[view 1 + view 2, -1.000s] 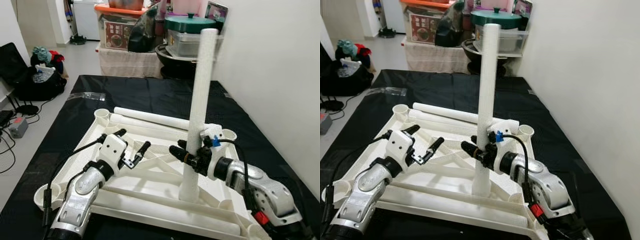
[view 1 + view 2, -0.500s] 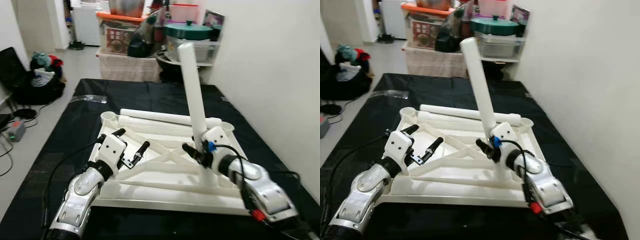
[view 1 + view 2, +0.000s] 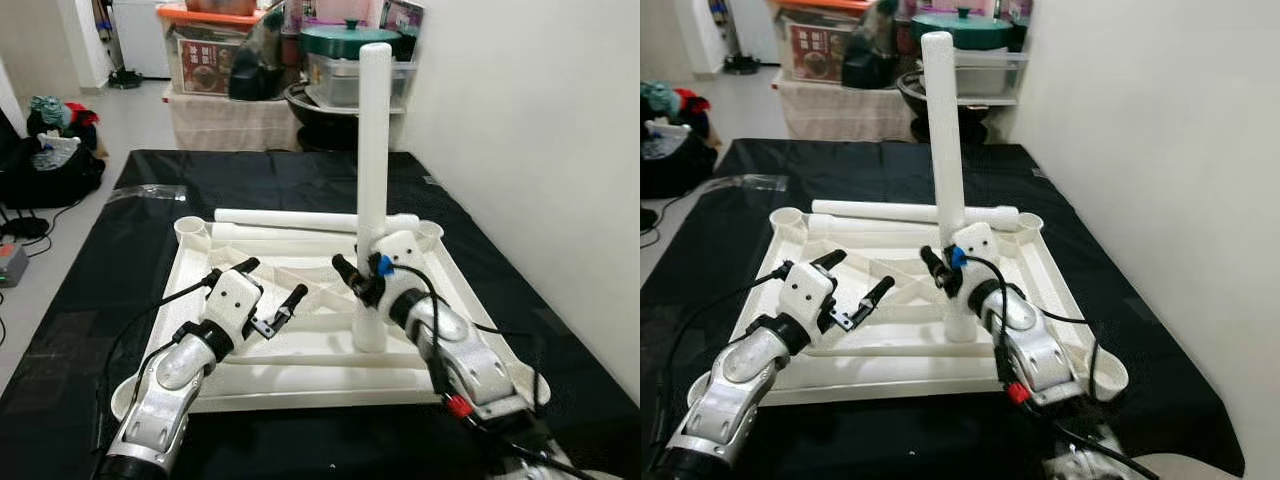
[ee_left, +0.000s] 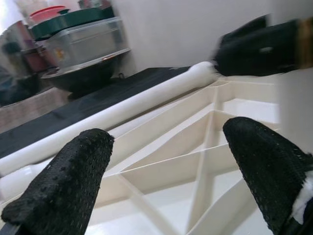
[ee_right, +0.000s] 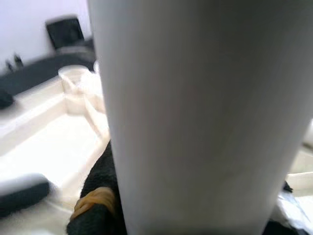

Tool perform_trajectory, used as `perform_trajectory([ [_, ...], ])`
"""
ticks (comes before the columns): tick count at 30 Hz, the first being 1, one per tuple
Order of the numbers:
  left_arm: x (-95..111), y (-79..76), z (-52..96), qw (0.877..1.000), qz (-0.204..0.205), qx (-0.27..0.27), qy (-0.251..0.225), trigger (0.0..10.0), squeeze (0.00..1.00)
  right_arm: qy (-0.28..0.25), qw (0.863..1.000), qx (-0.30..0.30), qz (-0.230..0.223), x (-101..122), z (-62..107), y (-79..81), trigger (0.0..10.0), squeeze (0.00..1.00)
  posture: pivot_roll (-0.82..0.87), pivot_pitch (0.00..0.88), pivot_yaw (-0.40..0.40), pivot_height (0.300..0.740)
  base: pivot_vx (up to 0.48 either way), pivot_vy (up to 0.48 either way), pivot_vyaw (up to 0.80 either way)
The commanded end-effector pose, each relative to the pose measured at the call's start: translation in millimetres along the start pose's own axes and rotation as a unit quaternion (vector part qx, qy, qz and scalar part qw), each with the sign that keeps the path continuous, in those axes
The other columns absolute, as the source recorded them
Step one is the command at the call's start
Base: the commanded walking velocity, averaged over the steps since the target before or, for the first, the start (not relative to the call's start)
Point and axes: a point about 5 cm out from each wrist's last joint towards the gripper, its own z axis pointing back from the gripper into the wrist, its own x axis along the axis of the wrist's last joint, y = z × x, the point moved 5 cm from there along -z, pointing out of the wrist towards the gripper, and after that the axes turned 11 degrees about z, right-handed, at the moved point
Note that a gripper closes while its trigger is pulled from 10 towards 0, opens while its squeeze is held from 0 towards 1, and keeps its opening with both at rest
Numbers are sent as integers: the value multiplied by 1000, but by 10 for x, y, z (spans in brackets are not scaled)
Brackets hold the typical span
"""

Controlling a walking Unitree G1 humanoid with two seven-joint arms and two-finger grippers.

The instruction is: Building children table

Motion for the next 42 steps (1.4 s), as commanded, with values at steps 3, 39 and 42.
perform_trajectory([
  [3,-29,-7,9,1000,-2,3,3,10000,0,-31,999,-8,-29,96,-78,149,10000,0,73,0,-112,740,0,0,0],
  [39,-26,7,-11,1000,-8,6,0,10000,0,-103,963,-233,-92,309,-163,-277,10000,0,87,0,-109,740,0,0,0],
  [42,-24,6,-15,1000,-9,5,0,10000,0,-120,952,-266,-92,352,-104,-412,10000,0,87,0,-109,740,0,0,0],
])
